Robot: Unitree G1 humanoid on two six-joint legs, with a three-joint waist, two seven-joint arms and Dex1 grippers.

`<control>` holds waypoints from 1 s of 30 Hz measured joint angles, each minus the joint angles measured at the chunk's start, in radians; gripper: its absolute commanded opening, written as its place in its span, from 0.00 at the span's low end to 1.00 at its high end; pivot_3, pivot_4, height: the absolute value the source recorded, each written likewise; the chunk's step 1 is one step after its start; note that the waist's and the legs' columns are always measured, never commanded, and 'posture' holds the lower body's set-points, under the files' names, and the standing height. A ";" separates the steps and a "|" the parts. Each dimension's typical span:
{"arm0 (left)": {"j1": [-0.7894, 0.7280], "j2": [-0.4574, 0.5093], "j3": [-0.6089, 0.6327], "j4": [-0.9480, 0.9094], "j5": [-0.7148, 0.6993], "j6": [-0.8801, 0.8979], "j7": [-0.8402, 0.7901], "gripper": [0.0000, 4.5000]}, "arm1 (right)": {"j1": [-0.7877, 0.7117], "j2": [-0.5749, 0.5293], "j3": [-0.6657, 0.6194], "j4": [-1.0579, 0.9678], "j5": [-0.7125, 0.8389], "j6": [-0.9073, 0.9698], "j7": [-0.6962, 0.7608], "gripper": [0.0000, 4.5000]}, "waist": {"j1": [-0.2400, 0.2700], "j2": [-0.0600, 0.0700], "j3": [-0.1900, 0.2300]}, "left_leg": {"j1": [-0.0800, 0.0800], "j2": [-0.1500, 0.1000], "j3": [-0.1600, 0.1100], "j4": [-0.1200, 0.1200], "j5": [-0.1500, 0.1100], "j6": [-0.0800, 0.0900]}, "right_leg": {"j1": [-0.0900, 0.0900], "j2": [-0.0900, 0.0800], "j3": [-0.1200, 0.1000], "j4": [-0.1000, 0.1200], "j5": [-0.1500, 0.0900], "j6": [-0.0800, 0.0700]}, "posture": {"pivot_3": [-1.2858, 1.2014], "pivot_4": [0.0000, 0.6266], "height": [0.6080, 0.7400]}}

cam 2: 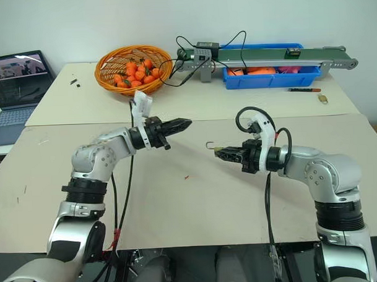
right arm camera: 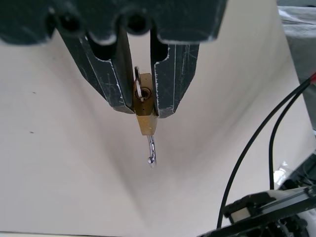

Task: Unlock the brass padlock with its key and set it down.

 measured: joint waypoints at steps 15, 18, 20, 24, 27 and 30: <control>0.193 0.295 -0.145 -0.219 0.130 -0.301 -0.355 0.05 | -0.085 0.113 -0.087 0.199 0.086 0.153 -0.063 0.03 | 0.004 0.000 0.000 | -0.001 0.000 0.000 -0.001 0.000 -0.001 | -0.001 0.000 0.000 0.000 0.000 -0.001 | 0.52 0.24 0.82; 0.202 0.309 -0.154 -0.229 0.138 -0.317 -0.379 0.05 | -0.090 0.119 -0.086 0.218 0.086 0.153 -0.062 0.03 | 0.002 0.000 0.000 | -0.001 0.000 0.000 -0.001 0.000 0.000 | -0.001 0.000 0.000 0.000 0.000 -0.001 | 0.52 0.24 0.82; 0.202 0.310 -0.156 -0.230 0.148 -0.326 -0.385 0.05 | -0.091 0.130 -0.080 0.230 0.084 0.153 -0.062 0.03 | 0.001 0.000 0.000 | -0.001 0.000 0.000 -0.001 0.000 0.000 | -0.001 0.000 0.000 0.000 0.000 -0.001 | 0.52 0.24 0.82; 0.202 0.304 -0.159 -0.236 0.149 -0.336 -0.382 0.05 | -0.098 0.148 -0.047 0.274 0.068 0.153 -0.061 0.03 | -0.002 0.000 0.000 | 0.000 0.000 0.000 -0.001 0.000 0.000 | -0.001 0.000 0.000 0.001 0.000 -0.001 | 0.52 0.24 0.82; 0.201 0.292 -0.159 -0.236 0.148 -0.334 -0.377 0.05 | -0.101 0.151 -0.032 0.319 0.039 0.151 -0.060 0.03 | -0.002 0.000 0.000 | -0.001 0.000 0.000 -0.001 0.000 0.000 | -0.001 0.000 0.000 0.001 0.000 -0.001 | 0.52 0.24 0.82; 0.201 0.291 -0.159 -0.236 0.148 -0.333 -0.373 0.05 | -0.107 0.151 -0.010 0.354 0.013 0.146 -0.047 0.03 | -0.003 0.000 0.000 | -0.001 0.000 0.000 -0.001 0.000 0.000 | -0.001 0.000 0.000 0.001 0.000 -0.001 | 0.52 0.24 0.82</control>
